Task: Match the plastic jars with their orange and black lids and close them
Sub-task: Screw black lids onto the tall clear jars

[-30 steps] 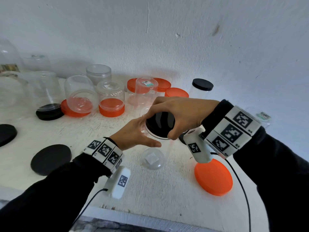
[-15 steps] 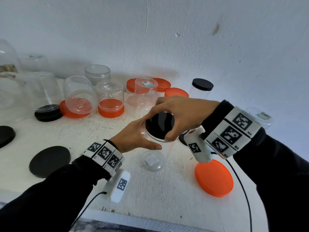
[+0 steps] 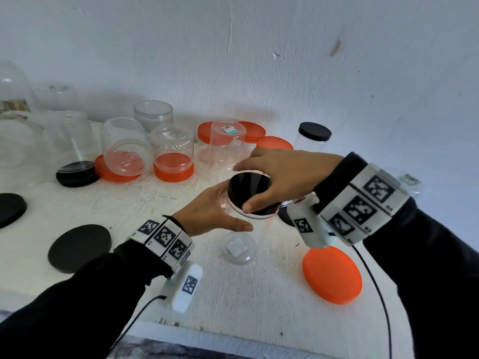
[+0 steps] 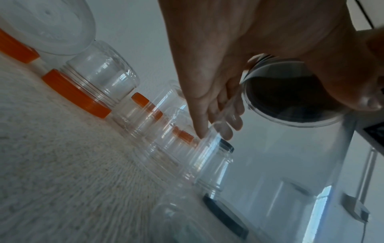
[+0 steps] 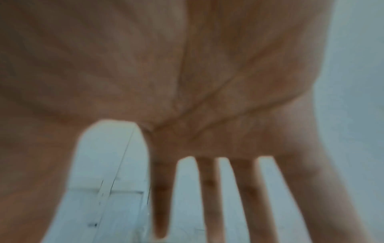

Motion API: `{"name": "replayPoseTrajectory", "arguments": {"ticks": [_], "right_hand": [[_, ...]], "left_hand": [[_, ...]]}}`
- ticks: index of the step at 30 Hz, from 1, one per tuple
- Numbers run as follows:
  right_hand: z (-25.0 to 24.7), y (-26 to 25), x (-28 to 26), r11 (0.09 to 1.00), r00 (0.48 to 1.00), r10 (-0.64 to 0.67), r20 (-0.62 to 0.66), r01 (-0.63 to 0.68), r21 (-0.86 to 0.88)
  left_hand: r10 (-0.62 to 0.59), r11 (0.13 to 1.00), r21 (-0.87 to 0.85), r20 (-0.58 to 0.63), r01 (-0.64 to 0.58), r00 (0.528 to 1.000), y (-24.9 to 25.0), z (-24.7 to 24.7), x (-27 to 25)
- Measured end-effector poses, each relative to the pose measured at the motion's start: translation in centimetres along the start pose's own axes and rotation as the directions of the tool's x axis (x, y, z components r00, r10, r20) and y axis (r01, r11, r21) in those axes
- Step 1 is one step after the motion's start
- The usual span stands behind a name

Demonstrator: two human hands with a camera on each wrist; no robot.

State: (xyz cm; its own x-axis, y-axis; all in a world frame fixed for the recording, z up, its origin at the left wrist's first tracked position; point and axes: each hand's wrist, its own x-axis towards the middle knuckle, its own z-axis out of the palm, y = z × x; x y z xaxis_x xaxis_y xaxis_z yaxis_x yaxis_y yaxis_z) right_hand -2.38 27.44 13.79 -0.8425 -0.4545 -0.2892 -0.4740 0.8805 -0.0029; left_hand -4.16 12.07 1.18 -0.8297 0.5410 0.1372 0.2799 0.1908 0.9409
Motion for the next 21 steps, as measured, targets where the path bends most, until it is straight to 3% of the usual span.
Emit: {"name": "replayPoseTrajectory", "arguments": {"ticks": [3,10,14,16,19,21], "right_hand": [[0.0,0.1,-0.1,0.991,0.994,-0.089,0.058,0.082,0.108],[1.9,-1.3,0.4,0.996,0.958,0.081,-0.274,-0.072,0.045],[2.3,-1.9,0.4,0.986,0.929,0.1,-0.356,-0.14,-0.088],[1.7,-1.1,0.2,0.993,0.96,0.061,-0.273,-0.087,-0.084],[0.4,-0.1,-0.7,0.988,0.996,-0.092,-0.008,0.093,0.123],[0.3,0.0,-0.8,0.984,0.992,-0.122,0.014,0.119,0.13]], "left_hand": [[0.004,1.0,0.005,-0.002,-0.004,1.0,-0.1,0.1,0.1],[0.013,0.999,-0.03,-0.049,-0.014,0.999,-0.4,0.6,0.0],[0.008,1.0,-0.011,-0.053,-0.009,0.999,-0.2,0.6,-0.1],[0.001,1.0,0.009,-0.048,-0.001,0.999,-0.2,0.4,-0.1],[0.004,0.999,0.04,-0.036,-0.002,0.999,0.0,0.3,-0.1],[0.006,0.999,0.043,-0.041,-0.005,0.999,0.0,0.4,0.0]]}}
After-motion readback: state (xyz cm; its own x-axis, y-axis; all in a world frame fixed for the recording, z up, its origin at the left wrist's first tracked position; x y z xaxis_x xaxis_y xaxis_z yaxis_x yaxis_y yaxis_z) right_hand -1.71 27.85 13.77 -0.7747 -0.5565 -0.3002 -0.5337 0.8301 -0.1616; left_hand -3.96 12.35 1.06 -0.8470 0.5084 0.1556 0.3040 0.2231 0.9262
